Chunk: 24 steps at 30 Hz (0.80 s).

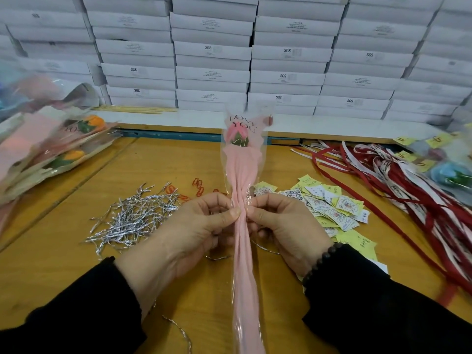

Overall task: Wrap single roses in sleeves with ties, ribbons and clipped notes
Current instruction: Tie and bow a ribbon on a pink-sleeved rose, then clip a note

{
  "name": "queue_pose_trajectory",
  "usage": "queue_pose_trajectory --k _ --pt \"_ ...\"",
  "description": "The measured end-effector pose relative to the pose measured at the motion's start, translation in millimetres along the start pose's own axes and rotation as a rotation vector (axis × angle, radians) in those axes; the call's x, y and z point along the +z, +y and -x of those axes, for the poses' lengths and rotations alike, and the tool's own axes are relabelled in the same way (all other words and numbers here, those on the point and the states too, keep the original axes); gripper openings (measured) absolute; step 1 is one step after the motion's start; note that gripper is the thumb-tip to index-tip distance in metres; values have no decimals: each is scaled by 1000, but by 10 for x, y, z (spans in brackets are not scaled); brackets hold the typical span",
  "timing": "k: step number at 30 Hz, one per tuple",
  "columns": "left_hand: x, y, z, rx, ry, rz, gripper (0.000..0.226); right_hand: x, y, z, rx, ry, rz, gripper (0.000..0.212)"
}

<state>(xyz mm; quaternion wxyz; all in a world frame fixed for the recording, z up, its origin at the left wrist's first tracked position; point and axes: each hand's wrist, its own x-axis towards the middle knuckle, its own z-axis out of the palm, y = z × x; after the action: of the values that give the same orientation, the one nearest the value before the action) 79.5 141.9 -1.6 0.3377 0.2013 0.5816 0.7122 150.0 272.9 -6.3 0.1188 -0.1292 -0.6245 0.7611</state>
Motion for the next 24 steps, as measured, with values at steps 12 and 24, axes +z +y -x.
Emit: queue_pose_trajectory --k 12,24 --pt "31 12 -9 54 17 35 14 25 -53 14 -30 -53 5 18" --pt "66 14 3 96 126 -21 12 47 -43 -6 -130 17 23 17"
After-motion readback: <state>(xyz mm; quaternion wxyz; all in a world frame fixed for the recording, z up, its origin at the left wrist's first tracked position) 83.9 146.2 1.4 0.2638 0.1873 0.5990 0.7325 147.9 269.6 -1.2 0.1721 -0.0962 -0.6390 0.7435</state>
